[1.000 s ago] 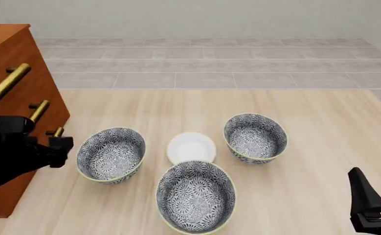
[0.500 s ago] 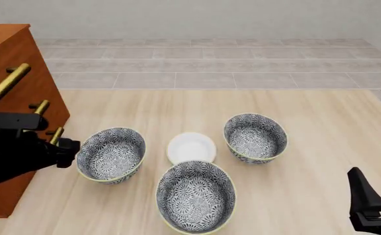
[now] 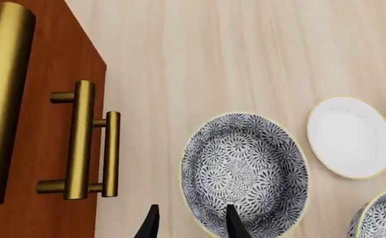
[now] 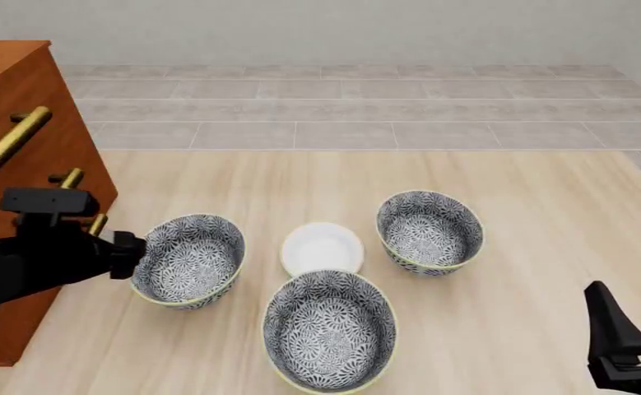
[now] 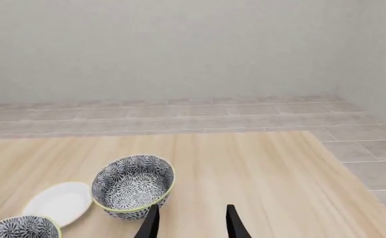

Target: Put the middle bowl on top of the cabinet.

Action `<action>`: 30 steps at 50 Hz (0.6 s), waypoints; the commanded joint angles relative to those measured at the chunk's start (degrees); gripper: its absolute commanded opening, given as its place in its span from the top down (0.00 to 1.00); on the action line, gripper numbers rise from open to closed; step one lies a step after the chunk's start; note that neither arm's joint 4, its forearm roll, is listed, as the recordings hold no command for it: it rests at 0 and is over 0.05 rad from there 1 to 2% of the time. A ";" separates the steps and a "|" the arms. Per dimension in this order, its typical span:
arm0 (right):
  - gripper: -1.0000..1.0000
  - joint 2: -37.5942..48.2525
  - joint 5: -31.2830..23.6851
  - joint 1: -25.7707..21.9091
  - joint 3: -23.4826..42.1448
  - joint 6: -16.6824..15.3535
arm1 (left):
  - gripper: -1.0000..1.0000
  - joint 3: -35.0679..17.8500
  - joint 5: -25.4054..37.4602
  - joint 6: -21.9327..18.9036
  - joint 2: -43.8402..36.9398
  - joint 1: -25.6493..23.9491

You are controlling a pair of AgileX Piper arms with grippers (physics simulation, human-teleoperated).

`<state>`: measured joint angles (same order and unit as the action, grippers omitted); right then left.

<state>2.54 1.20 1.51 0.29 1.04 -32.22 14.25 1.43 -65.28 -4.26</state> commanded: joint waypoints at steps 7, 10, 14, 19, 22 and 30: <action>0.00 0.28 0.22 0.19 0.25 -0.15 | 0.00 -0.35 -1.38 0.20 -3.03 0.44; 0.00 -0.10 -0.22 0.11 0.36 -0.20 | 0.00 -0.26 -1.86 0.64 -4.01 0.47; 0.00 -0.22 -0.42 0.09 0.41 -0.23 | 0.00 -0.09 -2.69 0.89 -4.91 0.25; 0.00 -0.24 -0.38 0.16 0.29 -0.18 | 0.00 -0.01 -3.42 0.98 -5.82 0.64; 0.00 -0.49 -0.60 0.04 0.34 -0.13 | 0.00 0.00 -3.39 0.97 -5.60 0.55; 0.00 -0.33 -0.42 0.17 0.27 -0.20 | 0.00 0.67 -5.13 1.27 -7.06 0.79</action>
<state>2.27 0.85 1.62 0.56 0.88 -32.04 10.74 2.40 -70.81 -3.70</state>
